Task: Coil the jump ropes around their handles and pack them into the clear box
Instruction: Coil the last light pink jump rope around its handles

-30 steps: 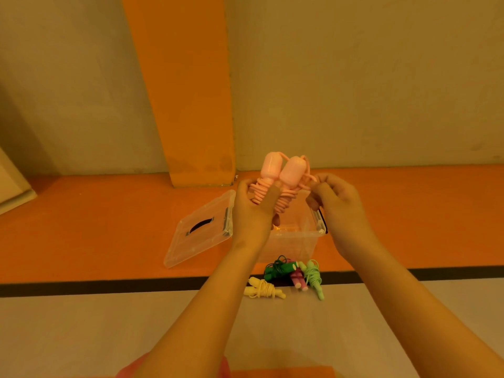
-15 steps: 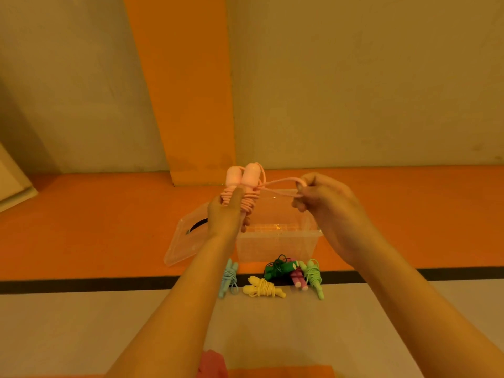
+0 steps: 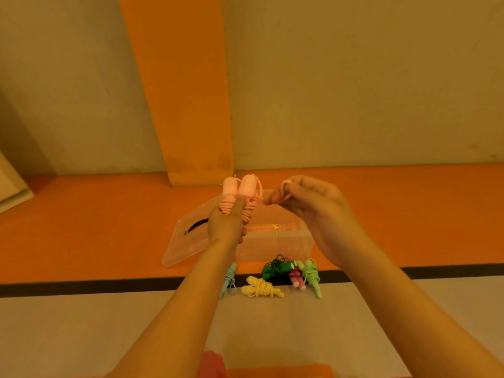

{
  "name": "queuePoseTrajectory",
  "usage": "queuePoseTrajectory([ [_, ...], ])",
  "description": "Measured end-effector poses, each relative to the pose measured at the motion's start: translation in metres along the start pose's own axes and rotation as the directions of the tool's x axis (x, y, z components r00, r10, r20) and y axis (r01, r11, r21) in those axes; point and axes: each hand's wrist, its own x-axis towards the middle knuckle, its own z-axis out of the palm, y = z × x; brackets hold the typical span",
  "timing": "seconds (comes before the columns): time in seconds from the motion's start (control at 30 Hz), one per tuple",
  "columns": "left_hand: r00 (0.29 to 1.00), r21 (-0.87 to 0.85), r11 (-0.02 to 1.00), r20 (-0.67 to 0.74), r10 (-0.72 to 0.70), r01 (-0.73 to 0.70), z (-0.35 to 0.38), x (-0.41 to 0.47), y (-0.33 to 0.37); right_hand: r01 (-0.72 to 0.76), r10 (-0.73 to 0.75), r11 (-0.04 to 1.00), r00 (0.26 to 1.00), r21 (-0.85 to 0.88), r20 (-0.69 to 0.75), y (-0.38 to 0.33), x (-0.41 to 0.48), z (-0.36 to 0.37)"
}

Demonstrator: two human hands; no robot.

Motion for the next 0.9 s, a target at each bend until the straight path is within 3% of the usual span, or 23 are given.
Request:
queuePoseTrajectory([
  [0.1, 1.000, 0.000, 1.000, 0.000, 0.015, -0.015, 0.000, -0.002, -0.001, 0.025, -0.020, 0.995, 0.999, -0.100, 0.049, -0.004, -0.002, 0.006],
  [0.2, 0.995, 0.051, 0.999, 0.099, -0.002, -0.003, 0.004, -0.006, 0.000, 0.037, -0.031, 0.979, 0.999, -0.199, 0.032, -0.006, -0.004, 0.004],
  [0.47, 0.915, 0.024, 0.993, 0.392, 0.098, -0.117, 0.016, -0.037, 0.023, 0.047, -0.068, 0.988, 0.988, -0.147, -0.140, -0.008, 0.012, -0.026],
  [0.57, 0.874, -0.011, 0.988, 0.465, 0.140, -0.152, 0.016, -0.049, 0.024, 0.076, -0.110, 0.971, 0.984, -0.228, -0.140, -0.007, 0.014, -0.032],
  [0.73, 0.887, -0.068, 0.987, 0.432, 0.163, -0.148, 0.015, -0.041, 0.024, 0.129, -0.206, 0.843, 0.974, -0.523, -0.091, 0.001, 0.019, -0.043],
  [0.9, 0.866, -0.162, 0.979, 0.465, 0.183, -0.120, 0.013, -0.034, 0.031, 0.159, -0.285, 0.696, 0.956, -0.700, -0.065, 0.010, 0.026, -0.044],
])
